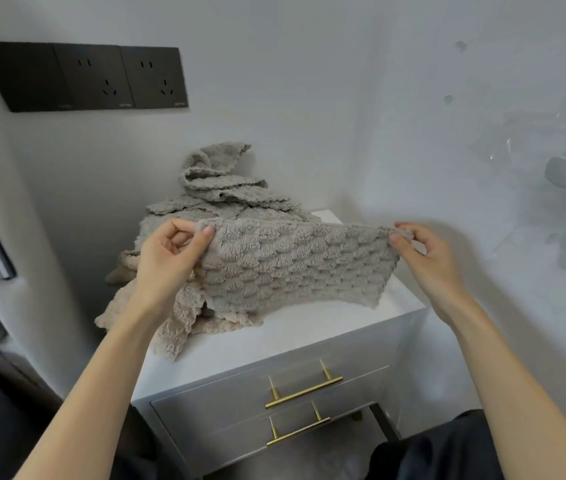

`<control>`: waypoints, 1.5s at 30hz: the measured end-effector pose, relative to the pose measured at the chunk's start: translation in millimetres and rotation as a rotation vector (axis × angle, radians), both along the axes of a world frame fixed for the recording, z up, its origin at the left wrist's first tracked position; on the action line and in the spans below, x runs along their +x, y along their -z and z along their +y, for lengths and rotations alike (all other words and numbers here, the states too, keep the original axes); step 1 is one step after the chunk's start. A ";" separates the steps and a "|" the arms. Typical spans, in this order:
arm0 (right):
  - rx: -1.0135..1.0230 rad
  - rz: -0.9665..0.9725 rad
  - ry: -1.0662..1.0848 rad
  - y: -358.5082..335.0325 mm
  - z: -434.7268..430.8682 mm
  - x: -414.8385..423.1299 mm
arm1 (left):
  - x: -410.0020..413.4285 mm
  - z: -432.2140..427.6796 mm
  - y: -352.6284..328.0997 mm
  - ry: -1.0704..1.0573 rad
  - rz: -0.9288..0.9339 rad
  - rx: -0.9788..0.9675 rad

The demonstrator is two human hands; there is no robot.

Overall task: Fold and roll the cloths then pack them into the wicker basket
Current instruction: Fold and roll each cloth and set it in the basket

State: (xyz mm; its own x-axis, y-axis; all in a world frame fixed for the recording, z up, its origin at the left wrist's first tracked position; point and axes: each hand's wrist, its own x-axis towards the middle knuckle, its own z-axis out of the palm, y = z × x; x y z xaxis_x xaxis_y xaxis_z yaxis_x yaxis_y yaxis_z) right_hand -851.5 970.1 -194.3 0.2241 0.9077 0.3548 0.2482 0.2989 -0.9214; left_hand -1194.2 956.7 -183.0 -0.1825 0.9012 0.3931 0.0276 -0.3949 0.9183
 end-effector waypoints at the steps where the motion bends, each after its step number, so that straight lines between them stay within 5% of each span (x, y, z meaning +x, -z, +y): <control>1: 0.013 0.030 -0.019 -2.0 -1.1 -0.8 | 2.0 0.7 -0.5 -0.025 -0.010 0.009; 6: 0.029 0.124 0.055 1.9 1.6 -6.4 | 10.3 9.7 9.3 -0.147 0.066 -0.083; 15: -0.249 -0.207 0.186 48.8 37.3 -2.3 | 26.9 15.9 45.9 -0.204 0.642 -0.175; 25: -0.454 -0.621 0.227 48.9 15.5 19.1 | 26.3 11.4 49.5 -0.127 0.826 -0.285; 29: -0.590 -0.761 0.164 47.8 4.1 17.7 | 30.5 12.8 48.0 -0.123 0.731 -0.287; 37: -0.586 -0.709 0.115 49.5 4.2 15.4 | 40.9 17.8 49.0 -0.153 0.655 -0.223; 45: -0.425 -0.590 0.204 48.5 6.8 14.7 | 38.5 12.2 58.9 -0.197 0.908 -0.104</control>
State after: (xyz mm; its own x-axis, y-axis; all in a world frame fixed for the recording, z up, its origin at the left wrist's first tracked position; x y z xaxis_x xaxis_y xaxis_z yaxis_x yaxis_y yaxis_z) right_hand -836.7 976.9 -242.7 0.2841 0.9539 0.0963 0.7483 -0.1578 -0.6443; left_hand -1155.7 968.9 -241.9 0.0021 0.9252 0.3794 0.8094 -0.2243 0.5428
